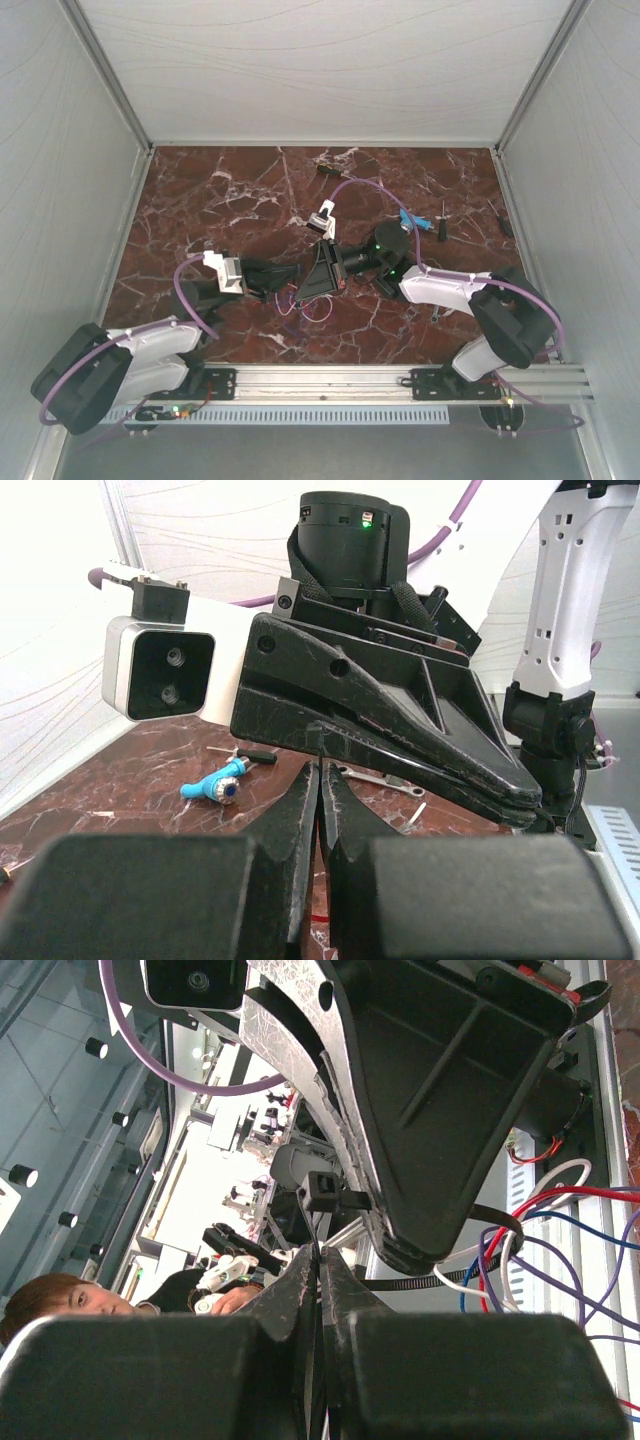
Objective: Zip-tie the wires
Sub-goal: Tie the cable at the center of the board.
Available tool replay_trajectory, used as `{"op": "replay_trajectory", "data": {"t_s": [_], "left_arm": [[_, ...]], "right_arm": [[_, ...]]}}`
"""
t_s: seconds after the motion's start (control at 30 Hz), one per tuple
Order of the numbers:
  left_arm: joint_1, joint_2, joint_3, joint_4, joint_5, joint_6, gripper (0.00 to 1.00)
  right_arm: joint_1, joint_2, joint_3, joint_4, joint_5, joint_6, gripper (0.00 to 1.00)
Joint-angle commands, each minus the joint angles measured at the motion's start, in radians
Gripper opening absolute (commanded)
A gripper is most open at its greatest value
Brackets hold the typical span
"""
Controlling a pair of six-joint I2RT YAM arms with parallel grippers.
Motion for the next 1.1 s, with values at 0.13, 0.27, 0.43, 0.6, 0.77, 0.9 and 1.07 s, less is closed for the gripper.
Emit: {"op": "replay_trajectory", "data": {"t_s": [0.13, 0.27, 0.43, 0.6, 0.77, 0.9, 1.07], "left_arm": [[-0.007, -0.022, 0.002, 0.285, 0.018, 0.011, 0.0], [-0.008, -0.023, 0.002, 0.285, 0.021, 0.013, 0.0], [-0.01, -0.024, 0.002, 0.285, 0.034, 0.024, 0.0], [-0.01, -0.018, 0.003, 0.286, -0.003, 0.03, 0.0], [-0.01, -0.016, 0.01, 0.284, -0.025, 0.031, 0.0], [-0.01, -0.014, 0.01, 0.284, -0.024, 0.033, 0.0], [-0.01, -0.016, 0.007, 0.284, -0.03, 0.033, 0.0]], "right_arm": [[0.003, -0.022, 0.023, 0.016, 0.002, 0.001, 0.0], [0.002, -0.026, 0.02, 0.016, 0.002, 0.002, 0.0], [0.002, -0.03, 0.024, 0.015, 0.001, 0.004, 0.0], [0.01, -0.032, 0.019, 0.019, 0.001, 0.003, 0.0], [0.01, -0.036, 0.005, 0.017, 0.004, -0.001, 0.0], [0.01, -0.04, 0.004, 0.017, 0.003, -0.002, 0.0], [0.01, -0.042, 0.003, 0.012, 0.006, -0.004, 0.0]]}}
